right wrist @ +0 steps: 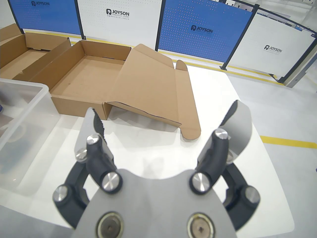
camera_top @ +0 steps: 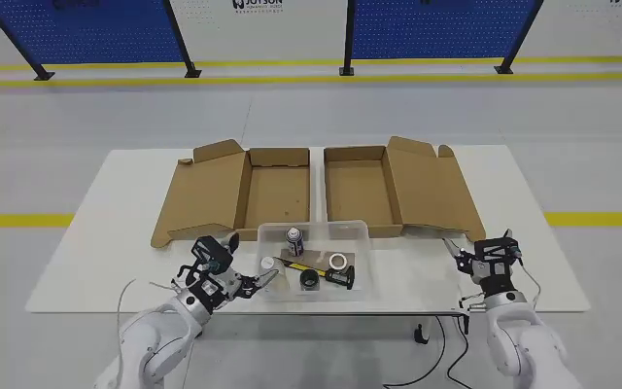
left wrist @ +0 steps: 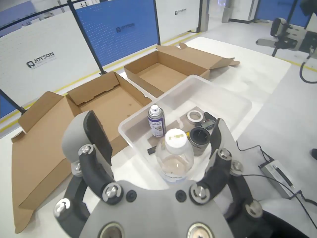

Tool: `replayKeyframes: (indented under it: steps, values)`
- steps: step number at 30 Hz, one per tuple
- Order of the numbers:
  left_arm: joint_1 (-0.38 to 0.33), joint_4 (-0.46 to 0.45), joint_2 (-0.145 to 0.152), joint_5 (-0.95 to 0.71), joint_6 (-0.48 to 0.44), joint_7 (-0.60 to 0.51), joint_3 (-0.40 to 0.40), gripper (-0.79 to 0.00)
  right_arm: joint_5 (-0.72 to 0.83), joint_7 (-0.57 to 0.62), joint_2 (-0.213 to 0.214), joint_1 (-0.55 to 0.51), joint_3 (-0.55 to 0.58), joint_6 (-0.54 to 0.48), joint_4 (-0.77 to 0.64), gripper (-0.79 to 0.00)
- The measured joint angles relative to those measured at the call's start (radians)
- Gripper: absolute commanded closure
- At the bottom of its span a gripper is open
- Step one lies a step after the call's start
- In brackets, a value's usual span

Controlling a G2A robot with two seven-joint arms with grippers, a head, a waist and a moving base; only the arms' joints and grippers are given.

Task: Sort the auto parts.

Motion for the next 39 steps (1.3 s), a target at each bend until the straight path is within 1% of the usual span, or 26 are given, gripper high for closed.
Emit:
replayKeyframes:
  steps: [2, 6, 10, 19, 21, 25, 26, 28, 30, 33, 35, 36, 37, 38, 39]
  values:
    - [-0.012, 0.022, -0.001, 0.011, 0.0, -0.008, 0.024, -0.785, 0.0, 0.0, 0.0, 0.0, 0.0, 0.0, 0.0, -0.785]
    - [-0.05, 0.075, -0.006, 0.054, 0.037, -0.014, 0.073, -0.785, 0.0, 0.0, 0.0, 0.0, 0.0, 0.0, 0.0, -0.785]
    - [-0.081, 0.12, -0.009, 0.049, 0.059, -0.013, 0.099, -0.785, 0.0, 0.0, 0.0, 0.0, 0.0, 0.0, 0.0, -0.785]
    - [-0.123, 0.177, -0.012, 0.046, 0.037, -0.022, 0.147, -0.785, 0.0, 0.0, 0.0, 0.0, 0.0, 0.0, 0.0, -0.785]
    - [-0.13, 0.184, -0.012, 0.045, 0.033, -0.024, 0.157, -0.73, 0.0, 0.0, 0.0, 0.0, 0.0, 0.0, 0.0, -0.785]
    - [-0.142, 0.197, -0.013, 0.046, 0.019, -0.026, 0.173, -0.696, 0.0, 0.0, 0.0, 0.0, 0.0, 0.0, 0.0, -0.785]
    - [-0.144, 0.202, -0.012, 0.047, 0.015, -0.026, 0.175, -0.702, 0.0, 0.0, 0.0, 0.0, 0.0, 0.0, 0.0, -0.785]
    - [-0.149, 0.214, -0.012, 0.046, 0.009, -0.021, 0.179, -0.686, 0.0, 0.0, 0.0, 0.0, 0.0, 0.0, 0.0, -0.785]
    - [-0.154, 0.225, -0.012, 0.039, 0.006, -0.017, 0.181, -0.637, 0.0, 0.0, 0.0, 0.0, 0.0, 0.0, 0.0, -0.785]
    - [-0.159, 0.233, -0.011, 0.042, 0.008, -0.016, 0.183, -0.542, 0.0, 0.0, 0.0, 0.0, 0.0, 0.0, 0.0, -0.785]
    - [-0.161, 0.235, -0.011, 0.044, 0.009, -0.016, 0.186, -0.419, 0.0, 0.0, 0.0, 0.0, 0.0, 0.0, 0.0, -0.785]
    - [-0.162, 0.237, -0.011, 0.046, 0.009, -0.016, 0.187, -0.372, 0.0, 0.0, 0.0, 0.0, 0.0, 0.0, 0.0, -0.785]
    - [-0.163, 0.238, -0.011, 0.047, 0.01, -0.016, 0.188, -0.354, 0.0, 0.0, 0.0, 0.0, 0.0, 0.0, 0.0, -0.785]
    - [-0.163, 0.239, -0.01, 0.048, 0.011, -0.015, 0.189, -0.277, 0.0, 0.0, 0.0, 0.0, 0.0, 0.0, 0.0, -0.785]
    - [-0.164, 0.241, -0.01, 0.049, 0.011, -0.014, 0.19, -0.234, 0.0, 0.0, 0.0, 0.0, 0.0, 0.0, 0.0, -0.785]
